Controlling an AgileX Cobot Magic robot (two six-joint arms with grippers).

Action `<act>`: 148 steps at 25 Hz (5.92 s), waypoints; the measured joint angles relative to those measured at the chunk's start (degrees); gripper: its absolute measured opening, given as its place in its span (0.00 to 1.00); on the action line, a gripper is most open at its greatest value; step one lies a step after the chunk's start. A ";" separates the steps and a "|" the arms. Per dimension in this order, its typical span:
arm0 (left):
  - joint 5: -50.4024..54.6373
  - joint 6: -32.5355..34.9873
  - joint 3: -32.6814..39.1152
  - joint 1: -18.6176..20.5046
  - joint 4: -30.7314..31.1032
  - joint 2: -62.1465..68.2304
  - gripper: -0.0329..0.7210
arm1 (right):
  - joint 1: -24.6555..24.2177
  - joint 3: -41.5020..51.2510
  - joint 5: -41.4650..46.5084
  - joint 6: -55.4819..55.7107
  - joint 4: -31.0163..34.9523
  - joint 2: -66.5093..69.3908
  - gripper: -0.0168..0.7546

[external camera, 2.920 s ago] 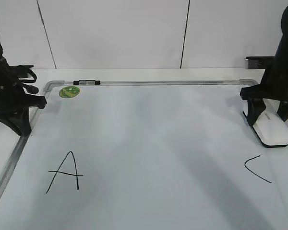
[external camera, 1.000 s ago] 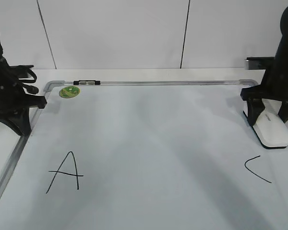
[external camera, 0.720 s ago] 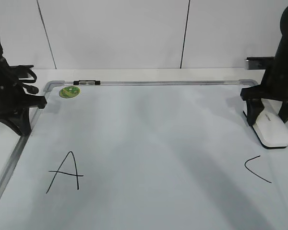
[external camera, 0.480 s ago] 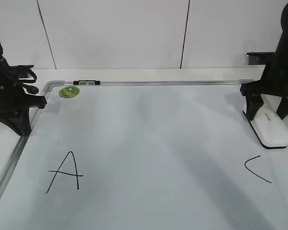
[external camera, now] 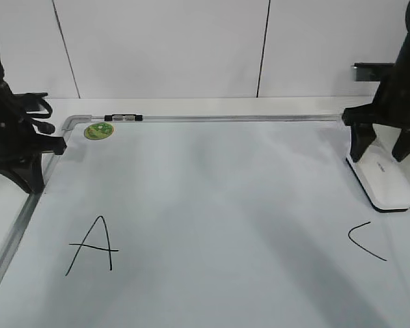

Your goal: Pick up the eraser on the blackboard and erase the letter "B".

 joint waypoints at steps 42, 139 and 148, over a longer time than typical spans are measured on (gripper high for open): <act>9.90 0.79 -0.77 0.00 4.52 -9.79 0.40 | -0.09 13.54 1.95 1.21 6.68 -44.17 0.79; 4.85 1.12 53.31 -0.13 8.05 -117.89 0.38 | -0.09 68.14 -4.23 -5.49 0.46 -120.71 0.78; 4.76 1.12 53.31 -0.13 7.00 -117.89 0.38 | -0.09 68.14 -4.23 -5.49 0.46 -120.71 0.78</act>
